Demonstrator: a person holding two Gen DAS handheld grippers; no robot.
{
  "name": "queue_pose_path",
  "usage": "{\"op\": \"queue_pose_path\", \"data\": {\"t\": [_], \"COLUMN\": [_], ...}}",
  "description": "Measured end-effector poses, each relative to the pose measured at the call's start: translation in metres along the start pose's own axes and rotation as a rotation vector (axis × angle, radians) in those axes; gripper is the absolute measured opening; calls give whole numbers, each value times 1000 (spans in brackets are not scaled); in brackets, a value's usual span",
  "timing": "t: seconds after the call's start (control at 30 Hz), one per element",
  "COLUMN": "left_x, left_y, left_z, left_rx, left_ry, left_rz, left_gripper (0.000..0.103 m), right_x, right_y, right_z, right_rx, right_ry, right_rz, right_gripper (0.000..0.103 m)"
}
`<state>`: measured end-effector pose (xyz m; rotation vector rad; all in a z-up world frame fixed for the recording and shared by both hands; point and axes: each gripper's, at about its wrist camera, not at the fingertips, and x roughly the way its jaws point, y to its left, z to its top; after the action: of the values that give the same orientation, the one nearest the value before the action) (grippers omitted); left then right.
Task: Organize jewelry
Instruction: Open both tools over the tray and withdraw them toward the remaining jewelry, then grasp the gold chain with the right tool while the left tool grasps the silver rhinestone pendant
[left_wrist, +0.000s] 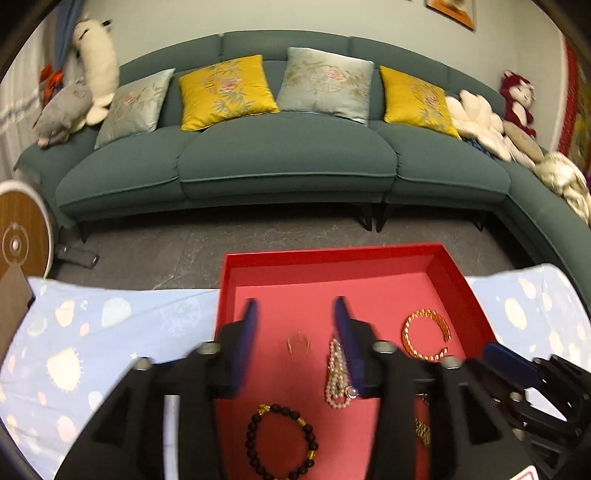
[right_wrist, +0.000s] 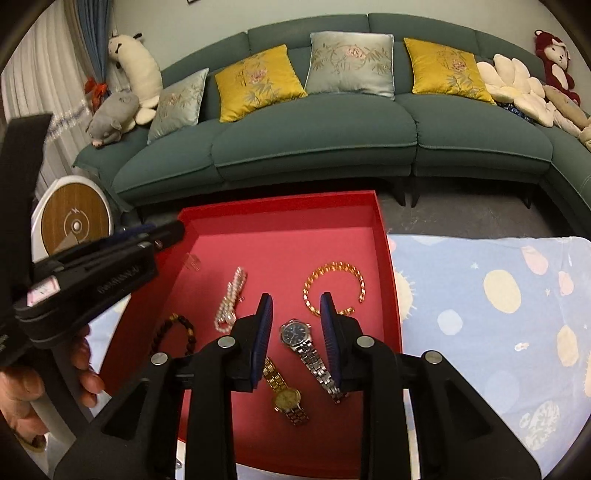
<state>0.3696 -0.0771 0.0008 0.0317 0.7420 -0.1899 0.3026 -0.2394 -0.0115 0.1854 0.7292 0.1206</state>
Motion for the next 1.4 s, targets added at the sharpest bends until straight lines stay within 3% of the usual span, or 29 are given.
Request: {"op": "queue_pose_path", "data": {"t": [0.07,0.17,0.3,0.4,0.67,0.97,1.4], "left_x": [-6,-26,-72,-108,-171,-196,-190], "left_y": [4,10,19,23,18,11,6], "left_z": [2,5,3,-6,-53,-109,-154], "left_rx": [-20,0,13,26,62,55,52], "left_ry": [-33,-68,-114,-121,-85,-12,73], "left_rz": [-5,-2,-37,-43,-12,14,24], "left_gripper": [57,57,57,57,57,57,57], "right_x": [-17,-48,-98,-133,-202,-221,-197], "right_y": [2,6,14,24,33,39,47], "right_z": [4,7,3,-5,-63,-118,-148], "right_rx": [11,-5,-63,-122,-110,-150,-221], "right_ry": [-53,-102,-158,-185,-178,-126,-31], "right_rz": [14,22,-2,-29,-33,-54,-9], "right_gripper": [34,35,43,43,43,43,43]}}
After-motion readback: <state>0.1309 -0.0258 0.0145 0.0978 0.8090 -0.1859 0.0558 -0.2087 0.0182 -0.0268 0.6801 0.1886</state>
